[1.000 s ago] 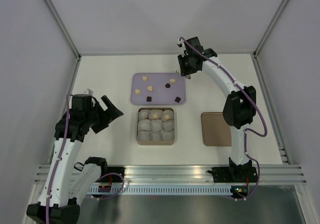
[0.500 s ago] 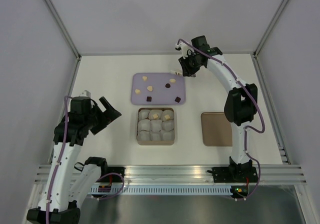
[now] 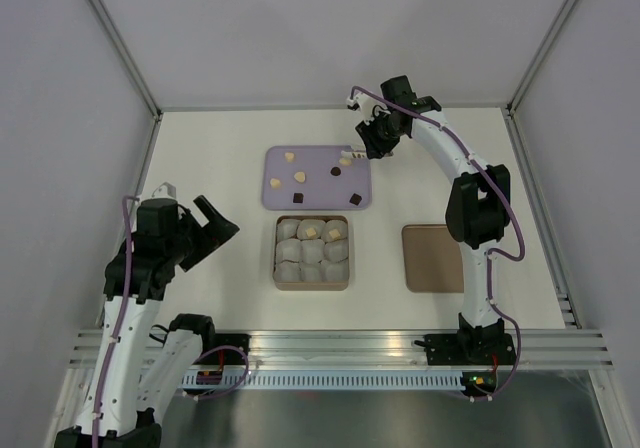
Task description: Pack the chocolate
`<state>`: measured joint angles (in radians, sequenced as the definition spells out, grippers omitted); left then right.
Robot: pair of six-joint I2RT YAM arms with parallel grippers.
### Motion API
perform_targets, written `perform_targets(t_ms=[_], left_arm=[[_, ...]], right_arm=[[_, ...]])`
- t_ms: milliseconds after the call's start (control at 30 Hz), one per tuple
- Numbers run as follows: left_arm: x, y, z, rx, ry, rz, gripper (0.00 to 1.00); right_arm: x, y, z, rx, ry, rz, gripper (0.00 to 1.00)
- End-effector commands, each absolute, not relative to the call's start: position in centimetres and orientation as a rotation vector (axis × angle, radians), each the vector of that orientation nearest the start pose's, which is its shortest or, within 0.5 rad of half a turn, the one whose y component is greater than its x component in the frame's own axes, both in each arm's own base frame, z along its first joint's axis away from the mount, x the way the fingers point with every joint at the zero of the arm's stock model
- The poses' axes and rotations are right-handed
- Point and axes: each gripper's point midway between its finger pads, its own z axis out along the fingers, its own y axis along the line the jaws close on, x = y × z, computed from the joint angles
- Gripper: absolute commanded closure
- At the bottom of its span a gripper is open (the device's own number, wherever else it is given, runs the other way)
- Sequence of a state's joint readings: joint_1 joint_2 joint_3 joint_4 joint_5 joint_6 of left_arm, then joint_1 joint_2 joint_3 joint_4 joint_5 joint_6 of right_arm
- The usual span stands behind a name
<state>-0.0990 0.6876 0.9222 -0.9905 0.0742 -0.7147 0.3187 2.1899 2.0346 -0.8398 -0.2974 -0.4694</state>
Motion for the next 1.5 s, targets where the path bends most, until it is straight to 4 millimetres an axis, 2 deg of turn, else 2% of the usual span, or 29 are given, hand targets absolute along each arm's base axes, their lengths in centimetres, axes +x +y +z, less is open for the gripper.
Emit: perform_targets(t_ms=[0, 267, 700, 1467], left_arm=[[19.7, -5.8, 20.5, -0.696, 2.243, -0.484, 0.00], [19.3, -5.7, 20.0, -0.715, 2.236, -0.482, 0.00], [19.3, -5.5, 19.8, -0.730, 2.234, -0.473, 0.00], [19.2, -5.5, 20.1, -0.732, 2.218, -0.482, 0.00]], right_arm=[[49.8, 20.2, 13.3, -1.109, 2.227, 0.326, 0.58], [49.7, 20.3, 12.3, -1.116, 2.242, 0.336, 0.58], [49.3, 19.9, 9.8, -1.131, 2.298, 0.333, 0.57], [49.8, 21.0, 7.7, -1.146, 2.313, 0.365, 0.56]])
